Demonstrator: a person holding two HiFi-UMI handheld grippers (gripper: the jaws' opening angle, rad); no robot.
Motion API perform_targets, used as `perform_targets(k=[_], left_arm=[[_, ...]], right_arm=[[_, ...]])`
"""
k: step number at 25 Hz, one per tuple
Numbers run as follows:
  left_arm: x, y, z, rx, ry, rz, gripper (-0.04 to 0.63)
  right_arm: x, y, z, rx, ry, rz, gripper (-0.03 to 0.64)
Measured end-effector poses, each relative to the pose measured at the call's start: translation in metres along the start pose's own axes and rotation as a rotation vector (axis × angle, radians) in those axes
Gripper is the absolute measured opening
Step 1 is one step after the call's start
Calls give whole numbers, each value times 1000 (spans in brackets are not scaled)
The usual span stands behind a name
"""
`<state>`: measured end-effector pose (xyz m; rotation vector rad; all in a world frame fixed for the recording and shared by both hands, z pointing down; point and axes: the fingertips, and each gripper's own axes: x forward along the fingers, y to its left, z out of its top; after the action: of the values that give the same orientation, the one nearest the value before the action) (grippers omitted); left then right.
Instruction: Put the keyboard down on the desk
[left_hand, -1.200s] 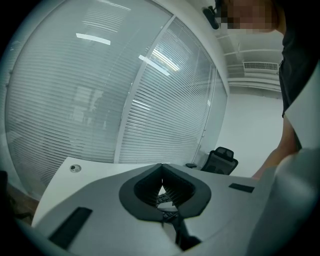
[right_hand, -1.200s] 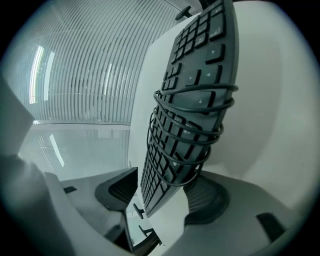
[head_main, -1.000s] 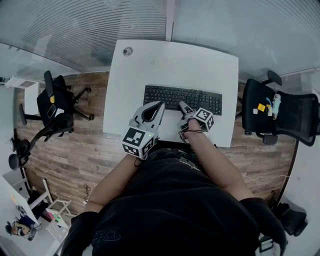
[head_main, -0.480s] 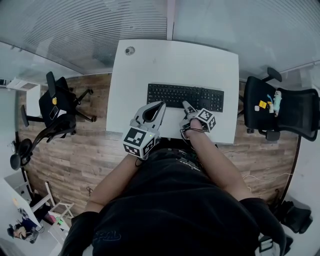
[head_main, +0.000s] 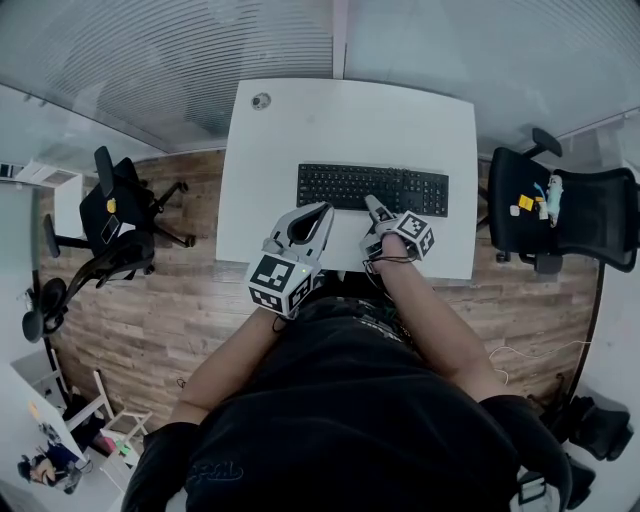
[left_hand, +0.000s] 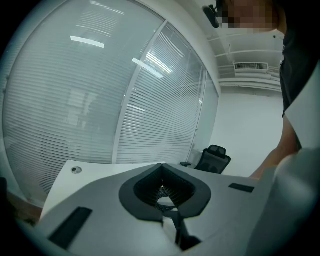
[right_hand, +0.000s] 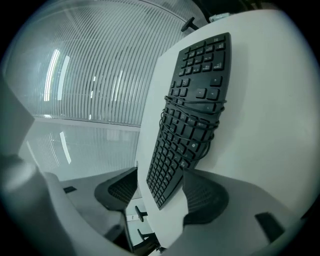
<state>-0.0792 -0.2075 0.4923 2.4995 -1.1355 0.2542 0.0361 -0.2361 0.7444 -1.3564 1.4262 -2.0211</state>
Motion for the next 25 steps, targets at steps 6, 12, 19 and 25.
perform_targets(k=[6,12,19,25], left_arm=[[-5,-2,10,18,-31,-17,15],[-3,-8,24,33,-63,-47,15],[0,-7,36,58,-85,-63,14],[6,-2,46,62,-103,-59,14]], right_arm=[[-10,47,3,-202,-10,49,281],[-38,110,20,-529,-108,76,222],[-68,190,-2,-922,-164,171,123],[-86,229,-27,-1239,-223,227,72]])
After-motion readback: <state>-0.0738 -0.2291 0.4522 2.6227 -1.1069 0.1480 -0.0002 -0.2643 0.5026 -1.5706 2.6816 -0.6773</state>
